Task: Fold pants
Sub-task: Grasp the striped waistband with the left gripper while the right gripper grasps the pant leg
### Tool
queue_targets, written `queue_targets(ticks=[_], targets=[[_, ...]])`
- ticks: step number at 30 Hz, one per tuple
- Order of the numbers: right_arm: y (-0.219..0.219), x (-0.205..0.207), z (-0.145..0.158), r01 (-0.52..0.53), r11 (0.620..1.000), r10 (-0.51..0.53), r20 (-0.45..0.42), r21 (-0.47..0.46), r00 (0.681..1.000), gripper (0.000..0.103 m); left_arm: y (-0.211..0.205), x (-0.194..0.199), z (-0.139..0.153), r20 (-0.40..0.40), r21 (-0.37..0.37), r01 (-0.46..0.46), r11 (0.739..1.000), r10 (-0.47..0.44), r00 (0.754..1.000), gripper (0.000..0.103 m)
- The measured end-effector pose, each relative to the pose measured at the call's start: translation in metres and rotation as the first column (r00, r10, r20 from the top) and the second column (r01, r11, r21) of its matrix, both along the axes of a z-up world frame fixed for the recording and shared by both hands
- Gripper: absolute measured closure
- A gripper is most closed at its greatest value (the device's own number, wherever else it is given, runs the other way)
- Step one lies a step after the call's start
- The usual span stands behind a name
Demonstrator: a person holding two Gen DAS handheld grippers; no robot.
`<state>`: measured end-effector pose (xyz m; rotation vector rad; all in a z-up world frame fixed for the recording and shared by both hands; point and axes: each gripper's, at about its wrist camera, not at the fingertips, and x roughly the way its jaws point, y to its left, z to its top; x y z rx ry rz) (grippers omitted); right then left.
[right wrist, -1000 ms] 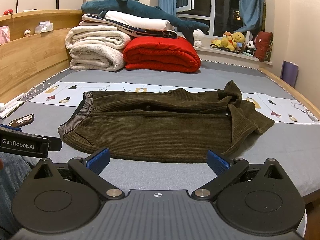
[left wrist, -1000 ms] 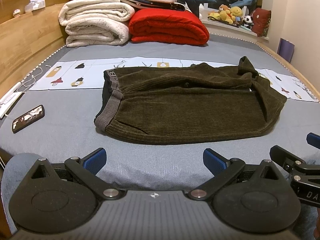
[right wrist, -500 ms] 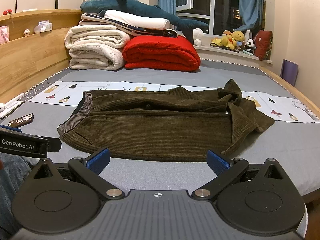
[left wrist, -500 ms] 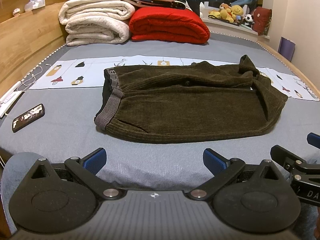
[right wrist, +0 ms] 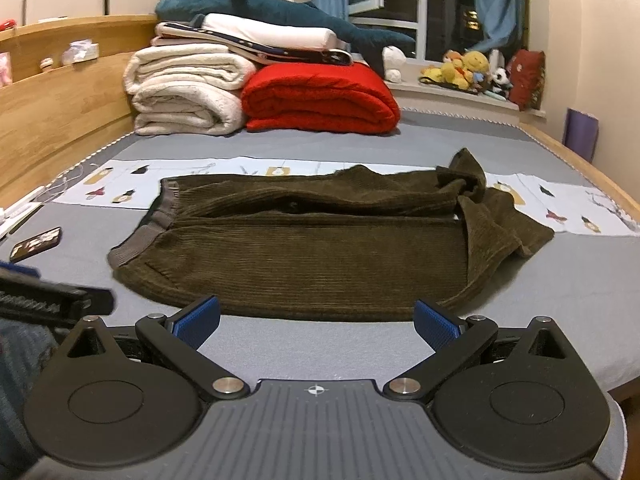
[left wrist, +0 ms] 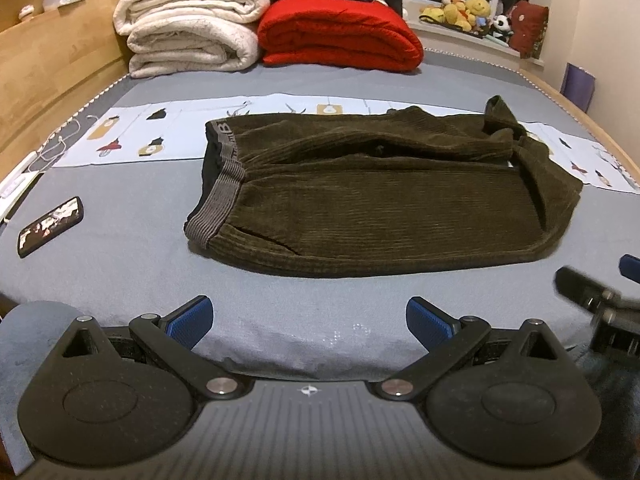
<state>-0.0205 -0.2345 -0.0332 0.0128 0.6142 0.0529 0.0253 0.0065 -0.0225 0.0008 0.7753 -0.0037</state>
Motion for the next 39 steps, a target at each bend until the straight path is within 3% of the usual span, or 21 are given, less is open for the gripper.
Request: queue_targets(ticks=[4, 8, 11, 14, 16, 18, 19, 21, 23, 26, 28, 32, 33, 35, 37, 38, 39], targets=[[-0.024, 0.023, -0.005, 0.086, 0.995, -0.086, -0.007, 0.041, 0.996, 0.001, 0.015, 0.017, -0.005, -0.01, -0.039, -0.064, 0.997, 0.064, 0.998, 0.0], [-0.059, 0.047, -0.01, 0.183, 0.981, -0.184, 0.02, 0.057, 0.983, 0.001, 0.039, 0.045, -0.016, -0.089, -0.153, -0.17, 0.973, 0.158, 0.983, 0.0], [-0.09, 0.071, -0.018, 0.27, 0.96, -0.272, 0.019, 0.077, 0.962, 0.001, 0.059, 0.069, -0.018, -0.01, -0.108, -0.231, 0.967, 0.231, 0.973, 0.0], [-0.13, 0.101, -0.031, 0.358, 0.918, -0.36, -0.02, 0.169, 0.933, 0.001, 0.08, 0.095, -0.028, -0.011, -0.089, -0.27, 0.959, 0.27, 0.963, 0.0], [-0.162, 0.123, -0.041, 0.412, 0.87, -0.414, -0.054, 0.272, 0.909, 0.001, 0.095, 0.114, -0.042, -0.082, -0.098, -0.31, 0.946, 0.303, 0.95, 0.0], [-0.198, 0.146, -0.055, 0.48, 0.788, -0.485, -0.092, 0.385, 0.87, 0.001, 0.11, 0.131, -0.055, -0.112, -0.122, -0.341, 0.932, 0.329, 0.938, 0.0], [-0.216, 0.158, -0.063, 0.519, 0.743, -0.524, -0.113, 0.423, 0.844, 0.002, 0.114, 0.136, -0.062, -0.134, -0.097, -0.361, 0.928, 0.347, 0.928, 0.0], [-0.249, 0.185, -0.081, 0.593, 0.668, -0.586, -0.174, 0.449, 0.791, 0.009, 0.121, 0.15, -0.076, -0.157, -0.068, -0.385, 0.92, 0.371, 0.915, 0.0], [-0.28, 0.211, -0.097, 0.659, 0.592, -0.62, -0.262, 0.463, 0.74, 0.01, 0.125, 0.162, -0.09, -0.187, -0.041, -0.397, 0.917, 0.383, 0.905, 0.0], [-0.317, 0.244, -0.117, 0.703, 0.518, -0.647, -0.314, 0.487, 0.695, 0.01, 0.125, 0.17, -0.111, -0.242, -0.031, -0.421, 0.907, 0.402, 0.883, 0.0], [-0.334, 0.262, -0.13, 0.718, 0.504, -0.66, -0.323, 0.48, 0.679, 0.009, 0.126, 0.176, -0.122, -0.275, -0.053, -0.439, 0.897, 0.41, 0.87, 0.0], [-0.362, 0.293, -0.161, 0.717, 0.477, -0.649, -0.347, 0.508, 0.677, 0.006, 0.122, 0.186, -0.139, -0.31, -0.061, -0.471, 0.88, 0.432, 0.847, 0.0], [-0.366, 0.298, -0.165, 0.698, 0.483, -0.645, -0.324, 0.529, 0.692, 0.0, 0.119, 0.189, -0.14, -0.297, -0.044, -0.472, 0.881, 0.439, 0.848, 0.0], [-0.371, 0.31, -0.167, 0.665, 0.505, -0.639, -0.279, 0.551, 0.717, 0.0, 0.115, 0.195, -0.143, -0.285, -0.017, -0.466, 0.884, 0.443, 0.85, 0.0], [-0.374, 0.317, -0.171, 0.651, 0.502, -0.639, -0.263, 0.569, 0.722, 0.0, 0.112, 0.201, -0.144, -0.283, -0.008, -0.477, 0.879, 0.456, 0.844, 0.0], [-0.373, 0.321, -0.173, 0.644, 0.518, -0.639, -0.247, 0.563, 0.729, 0.0, 0.111, 0.203, -0.144, -0.28, -0.014, -0.485, 0.874, 0.462, 0.841, 0.001], [-0.371, 0.325, -0.172, 0.639, 0.561, -0.62, -0.245, 0.526, 0.745, 0.0, 0.11, 0.204, -0.144, -0.28, -0.023, -0.495, 0.868, 0.47, 0.837, 0.002]])
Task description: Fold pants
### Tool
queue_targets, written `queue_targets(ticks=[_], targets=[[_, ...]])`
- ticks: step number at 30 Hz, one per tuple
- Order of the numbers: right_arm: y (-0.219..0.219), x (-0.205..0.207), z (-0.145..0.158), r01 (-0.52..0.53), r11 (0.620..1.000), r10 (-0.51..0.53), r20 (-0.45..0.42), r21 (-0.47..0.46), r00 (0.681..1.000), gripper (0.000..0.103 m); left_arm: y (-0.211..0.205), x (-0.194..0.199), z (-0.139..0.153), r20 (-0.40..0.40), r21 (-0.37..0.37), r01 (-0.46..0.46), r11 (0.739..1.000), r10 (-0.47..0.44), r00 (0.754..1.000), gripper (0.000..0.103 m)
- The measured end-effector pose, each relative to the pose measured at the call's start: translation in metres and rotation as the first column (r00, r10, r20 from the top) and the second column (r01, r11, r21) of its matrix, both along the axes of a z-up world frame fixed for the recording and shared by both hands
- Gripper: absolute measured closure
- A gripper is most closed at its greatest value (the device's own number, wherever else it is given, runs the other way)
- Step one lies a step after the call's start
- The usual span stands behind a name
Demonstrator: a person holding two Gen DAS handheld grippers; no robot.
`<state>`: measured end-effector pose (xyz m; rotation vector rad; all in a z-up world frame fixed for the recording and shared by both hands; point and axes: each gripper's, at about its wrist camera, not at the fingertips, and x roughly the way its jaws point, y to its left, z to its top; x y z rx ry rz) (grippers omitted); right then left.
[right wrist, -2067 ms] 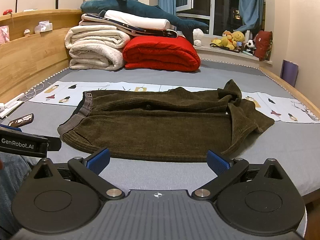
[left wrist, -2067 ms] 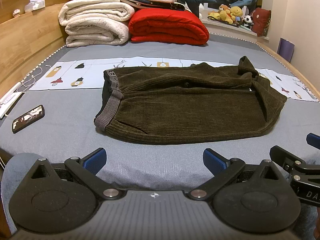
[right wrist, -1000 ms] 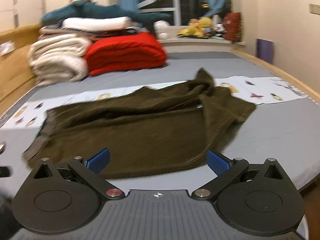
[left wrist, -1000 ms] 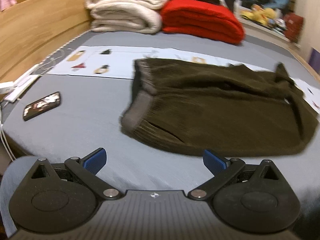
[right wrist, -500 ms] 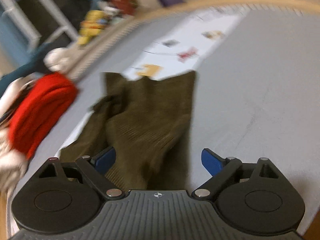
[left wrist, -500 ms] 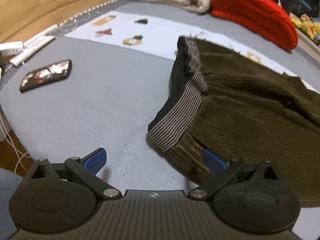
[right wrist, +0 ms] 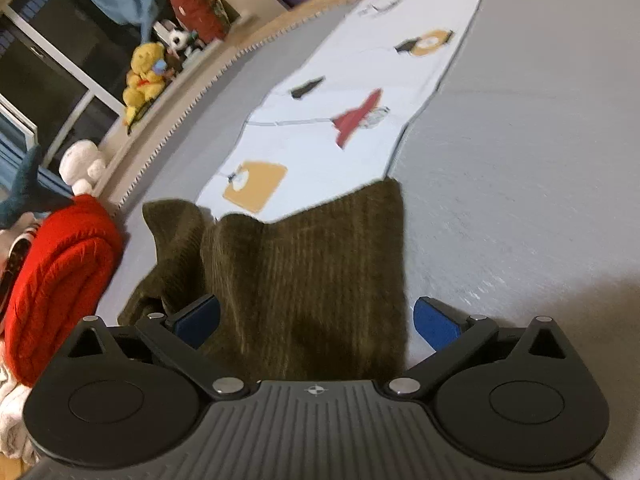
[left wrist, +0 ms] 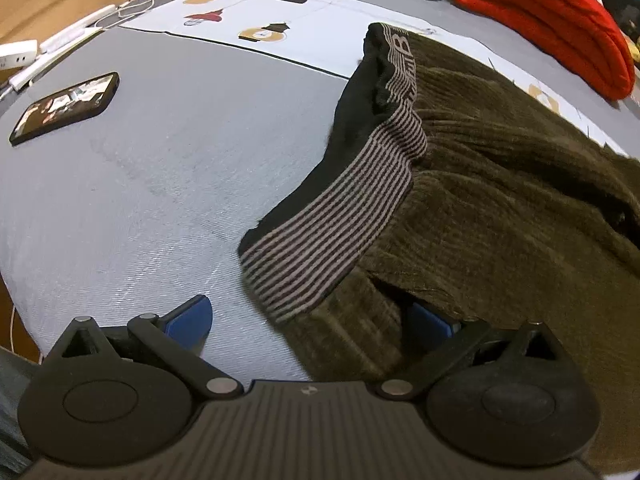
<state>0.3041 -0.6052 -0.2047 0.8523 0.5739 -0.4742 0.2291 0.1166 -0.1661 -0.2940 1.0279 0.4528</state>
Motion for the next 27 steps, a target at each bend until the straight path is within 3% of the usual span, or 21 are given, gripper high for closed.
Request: queue_targets(ticks=[1, 2, 3, 5, 8, 12, 17, 19, 21, 24, 27], targets=[[0.005, 0.007, 0.003, -0.046, 0.997, 0.044, -0.042, -0.058, 0.998, 0.003, -0.001, 0.0, 0.0, 0.005, -0.006, -0.012, 1.0, 0.013, 1.0, 0.01], [0.01, 0.011, 0.006, -0.065, 0.992, 0.058, -0.074, -0.109, 0.996, 0.033, -0.005, 0.001, 0.002, 0.006, 0.006, -0.022, 1.0, 0.022, 1.0, 0.017], [0.01, 0.012, 0.006, -0.05, 0.992, 0.039, -0.102, -0.114, 0.994, 0.094, -0.011, 0.002, 0.005, 0.018, 0.024, -0.013, 1.0, 0.012, 1.0, 0.04], [0.001, 0.003, 0.002, 0.029, 0.999, -0.03, -0.064, -0.016, 0.998, 0.092, -0.019, 0.003, 0.012, 0.018, 0.076, -0.027, 0.997, 0.025, 1.0, 0.053], [-0.003, -0.012, 0.014, 0.073, 0.995, -0.077, -0.069, -0.062, 0.995, 0.092, -0.016, -0.002, 0.019, 0.03, 0.072, -0.046, 0.996, 0.044, 0.999, 0.069], [-0.013, -0.057, 0.051, 0.154, 0.984, -0.155, -0.005, -0.09, 0.988, 0.093, 0.005, -0.015, 0.029, 0.09, -0.011, -0.027, 1.0, 0.028, 0.996, 0.074], [-0.02, -0.141, 0.094, 0.266, 0.94, -0.254, 0.083, -0.214, 0.964, 0.093, 0.012, -0.025, 0.042, 0.104, -0.073, 0.001, 0.997, 0.007, 0.995, 0.075], [-0.03, -0.172, 0.087, 0.289, 0.94, -0.28, 0.073, -0.181, 0.957, 0.093, 0.014, -0.025, 0.044, 0.105, -0.067, 0.019, 0.998, -0.012, 0.994, 0.075], [-0.04, -0.191, 0.065, 0.288, 0.945, -0.294, -0.019, -0.153, 0.956, 0.093, 0.015, -0.02, 0.037, 0.076, -0.032, 0.051, 0.998, -0.049, 0.996, 0.075], [-0.055, -0.206, 0.028, 0.26, 0.962, -0.27, -0.15, -0.084, 0.951, 0.093, 0.026, -0.016, 0.021, 0.036, -0.084, 0.06, 0.995, -0.057, 0.998, 0.074], [-0.066, -0.219, 0.013, 0.248, 0.968, -0.249, -0.132, -0.022, 0.959, 0.093, 0.028, -0.018, 0.02, 0.046, -0.097, 0.063, 0.993, -0.059, 0.997, 0.073]])
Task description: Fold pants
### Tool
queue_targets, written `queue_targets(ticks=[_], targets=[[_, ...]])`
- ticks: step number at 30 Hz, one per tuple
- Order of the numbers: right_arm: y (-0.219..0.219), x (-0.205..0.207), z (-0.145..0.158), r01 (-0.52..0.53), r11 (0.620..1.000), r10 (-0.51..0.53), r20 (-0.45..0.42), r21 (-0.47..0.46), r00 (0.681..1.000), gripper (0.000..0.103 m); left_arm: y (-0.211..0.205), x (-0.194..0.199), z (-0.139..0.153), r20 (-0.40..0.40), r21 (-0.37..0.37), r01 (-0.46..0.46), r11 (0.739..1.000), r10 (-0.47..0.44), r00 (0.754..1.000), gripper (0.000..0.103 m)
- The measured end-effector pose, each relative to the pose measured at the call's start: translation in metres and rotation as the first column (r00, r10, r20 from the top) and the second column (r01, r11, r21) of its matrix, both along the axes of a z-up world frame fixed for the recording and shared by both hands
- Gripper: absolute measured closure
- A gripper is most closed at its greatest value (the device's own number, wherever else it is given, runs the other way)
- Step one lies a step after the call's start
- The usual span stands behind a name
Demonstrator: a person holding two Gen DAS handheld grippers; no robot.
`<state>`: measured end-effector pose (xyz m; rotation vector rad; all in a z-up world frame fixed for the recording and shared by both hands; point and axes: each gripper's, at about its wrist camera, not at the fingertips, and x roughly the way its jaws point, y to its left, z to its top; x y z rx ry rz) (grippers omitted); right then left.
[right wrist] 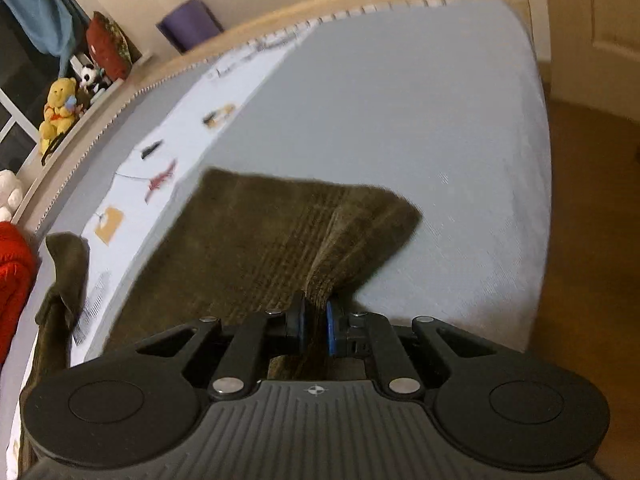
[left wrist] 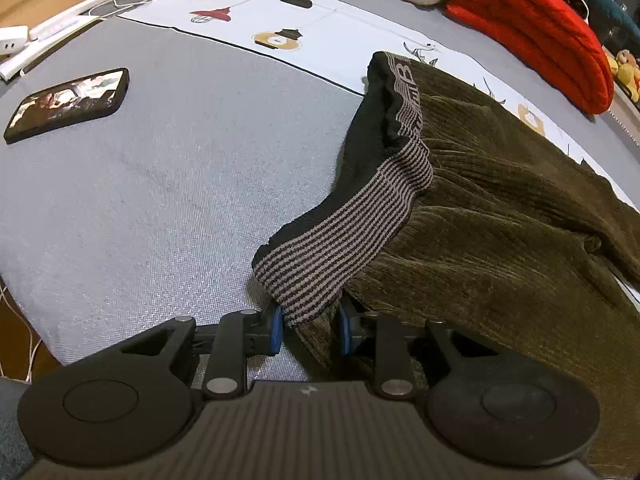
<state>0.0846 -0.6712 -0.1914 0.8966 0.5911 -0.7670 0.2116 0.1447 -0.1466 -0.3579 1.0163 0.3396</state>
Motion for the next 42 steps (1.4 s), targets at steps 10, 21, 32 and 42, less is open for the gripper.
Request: queue_targets(ticks=[10, 21, 32, 42], targets=[[0.063, -0.017, 0.039, -0.161, 0.943, 0.15, -0.062, -0.29, 0.987, 0.027, -0.025, -0.038, 0.046, 0.057, 0.331, 0.147, 0.932, -0.175, 0.983, 0.0], [0.237, -0.046, 0.188, -0.387, 0.748, 0.568, 0.218, -0.54, 0.793, 0.015, -0.087, -0.121, 0.11, 0.194, 0.229, 0.222, 0.948, -0.268, 0.944, 0.0], [0.36, -0.119, 0.201, -0.531, 0.527, 0.762, 0.092, -0.663, 0.641, 0.006, -0.131, -0.198, 0.15, 0.292, 0.207, 0.332, 0.92, -0.383, 0.876, 0.0], [0.382, -0.127, 0.196, -0.558, 0.484, 0.776, 0.036, -0.674, 0.629, 0.001, -0.133, -0.203, 0.16, 0.283, 0.28, 0.338, 0.899, -0.414, 0.865, 0.0]])
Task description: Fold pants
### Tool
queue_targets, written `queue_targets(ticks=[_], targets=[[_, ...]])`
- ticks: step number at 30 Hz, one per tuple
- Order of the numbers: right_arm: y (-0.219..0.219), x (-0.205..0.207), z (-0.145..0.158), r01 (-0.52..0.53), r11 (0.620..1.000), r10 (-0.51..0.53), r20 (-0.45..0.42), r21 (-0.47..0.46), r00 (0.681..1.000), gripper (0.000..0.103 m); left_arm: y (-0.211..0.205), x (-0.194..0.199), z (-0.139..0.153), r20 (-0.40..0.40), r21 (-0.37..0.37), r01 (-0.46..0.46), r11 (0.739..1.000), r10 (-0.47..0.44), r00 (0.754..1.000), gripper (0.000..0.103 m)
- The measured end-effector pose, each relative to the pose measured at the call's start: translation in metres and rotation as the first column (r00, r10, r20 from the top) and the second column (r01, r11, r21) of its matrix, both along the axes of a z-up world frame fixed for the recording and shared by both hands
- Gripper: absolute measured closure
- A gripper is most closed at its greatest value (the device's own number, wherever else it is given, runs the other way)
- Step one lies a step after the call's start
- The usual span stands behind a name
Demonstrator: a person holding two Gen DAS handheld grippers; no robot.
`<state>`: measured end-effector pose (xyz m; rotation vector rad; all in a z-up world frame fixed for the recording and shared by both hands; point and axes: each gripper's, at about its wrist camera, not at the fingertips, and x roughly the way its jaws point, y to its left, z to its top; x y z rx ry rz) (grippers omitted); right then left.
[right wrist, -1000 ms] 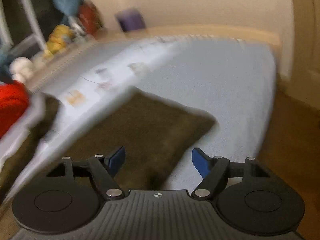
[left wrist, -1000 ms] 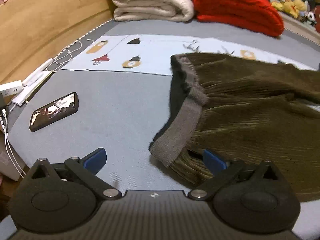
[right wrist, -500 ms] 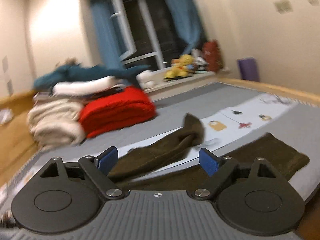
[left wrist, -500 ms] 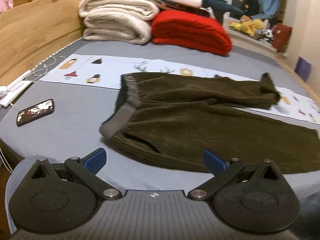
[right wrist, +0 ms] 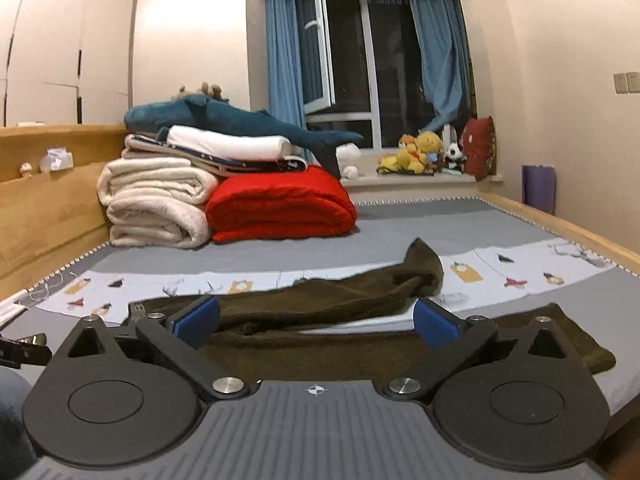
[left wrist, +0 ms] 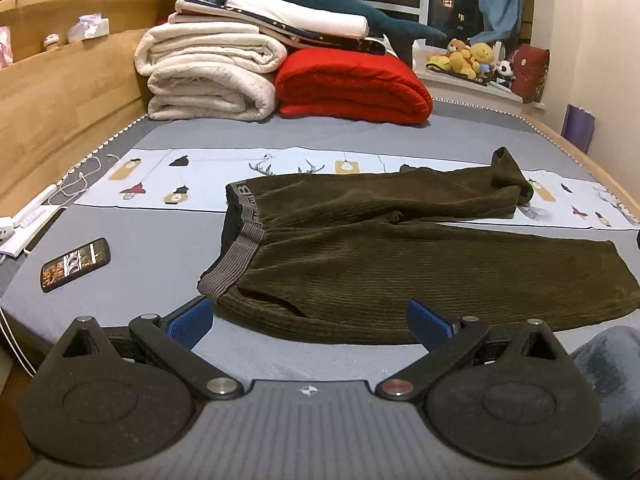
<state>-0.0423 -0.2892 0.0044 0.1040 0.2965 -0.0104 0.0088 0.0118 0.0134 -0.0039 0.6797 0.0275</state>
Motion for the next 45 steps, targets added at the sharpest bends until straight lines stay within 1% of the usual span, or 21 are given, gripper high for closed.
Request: queue_targets(ticks=[4, 10, 14, 19, 34, 41, 45], targets=[[0.001, 0.009, -0.005, 0.006, 1.0, -0.005, -0.029, 0.029, 1.0, 0.001, 0.003, 0.01, -0.004, -0.017, 0.003, -0.003, 1.0, 0.003, 1.0, 0.0], [0.007, 0.022, -0.013, 0.008, 1.0, -0.009, -0.053, -0.01, 0.999, 0.001, 0.009, 0.032, -0.008, -0.036, 0.011, -0.01, 1.0, 0.01, 0.999, 0.0], [0.011, 0.035, -0.016, 0.019, 0.999, -0.02, -0.064, -0.027, 0.998, 0.001, 0.011, 0.056, -0.01, -0.05, 0.029, -0.004, 1.0, 0.005, 0.999, 0.0], [0.013, 0.058, -0.021, 0.037, 0.999, -0.039, -0.093, -0.028, 0.995, 0.001, 0.013, 0.09, -0.018, -0.086, 0.054, -0.025, 0.998, 0.03, 0.996, 0.0], [0.027, 0.14, -0.049, 0.03, 0.998, -0.04, -0.163, -0.059, 0.986, 0.001, 0.018, 0.187, -0.061, -0.193, 0.048, -0.033, 0.998, 0.042, 0.98, 0.0], [0.036, 0.179, -0.066, 0.024, 0.998, -0.034, -0.191, -0.055, 0.981, 0.001, 0.027, 0.23, -0.082, -0.233, 0.054, -0.055, 0.997, 0.066, 0.97, 0.0], [0.043, 0.206, -0.076, 0.015, 0.998, -0.026, -0.197, -0.057, 0.98, 0.001, 0.037, 0.261, -0.095, -0.253, 0.062, -0.049, 0.997, 0.063, 0.965, 0.0]])
